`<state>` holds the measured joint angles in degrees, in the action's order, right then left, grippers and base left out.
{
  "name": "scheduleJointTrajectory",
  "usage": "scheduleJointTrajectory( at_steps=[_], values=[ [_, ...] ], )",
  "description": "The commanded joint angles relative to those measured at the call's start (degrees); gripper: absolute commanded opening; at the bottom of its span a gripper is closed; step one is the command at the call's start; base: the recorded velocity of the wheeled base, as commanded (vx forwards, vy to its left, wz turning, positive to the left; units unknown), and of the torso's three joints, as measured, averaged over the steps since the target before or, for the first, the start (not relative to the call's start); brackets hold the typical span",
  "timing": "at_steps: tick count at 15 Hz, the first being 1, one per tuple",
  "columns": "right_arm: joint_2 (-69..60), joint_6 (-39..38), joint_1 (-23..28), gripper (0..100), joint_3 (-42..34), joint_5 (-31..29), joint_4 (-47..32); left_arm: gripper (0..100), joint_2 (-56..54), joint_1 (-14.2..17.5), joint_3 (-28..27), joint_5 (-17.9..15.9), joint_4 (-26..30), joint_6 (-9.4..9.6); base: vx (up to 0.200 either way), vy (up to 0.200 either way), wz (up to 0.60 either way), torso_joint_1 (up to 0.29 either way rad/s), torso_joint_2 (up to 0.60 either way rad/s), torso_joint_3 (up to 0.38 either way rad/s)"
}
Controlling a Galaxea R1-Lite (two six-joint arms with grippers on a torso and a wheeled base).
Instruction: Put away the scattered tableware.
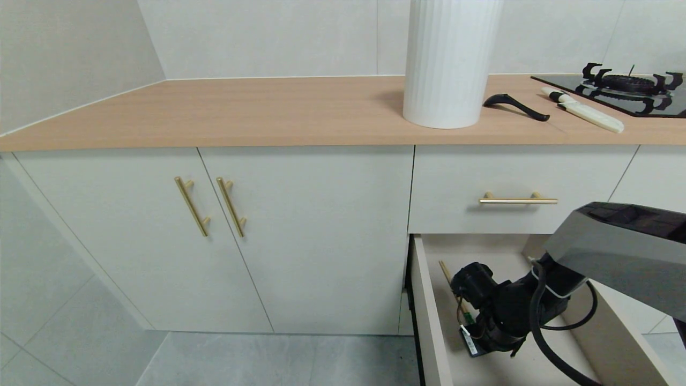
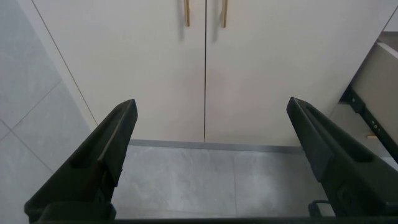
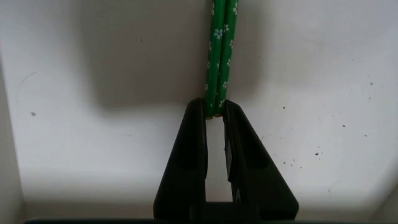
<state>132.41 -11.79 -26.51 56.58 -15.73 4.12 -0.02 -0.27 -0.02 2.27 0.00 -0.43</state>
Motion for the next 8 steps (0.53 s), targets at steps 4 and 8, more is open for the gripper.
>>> scheduleJointTrajectory(
  at_steps=[4,8],
  values=[
    [-0.05,0.01,-0.03,100,0.03,-0.45,0.01,100,0.02,0.0,0.02,0.02,0.0,-0.01,0.0,0.0,0.0,0.0,0.0,0.0],
    [-0.31,0.01,-0.03,100,0.03,-0.45,0.01,100,0.02,0.0,0.02,0.02,0.0,-0.01,0.0,0.0,0.0,0.0,0.0,0.0]
  ],
)
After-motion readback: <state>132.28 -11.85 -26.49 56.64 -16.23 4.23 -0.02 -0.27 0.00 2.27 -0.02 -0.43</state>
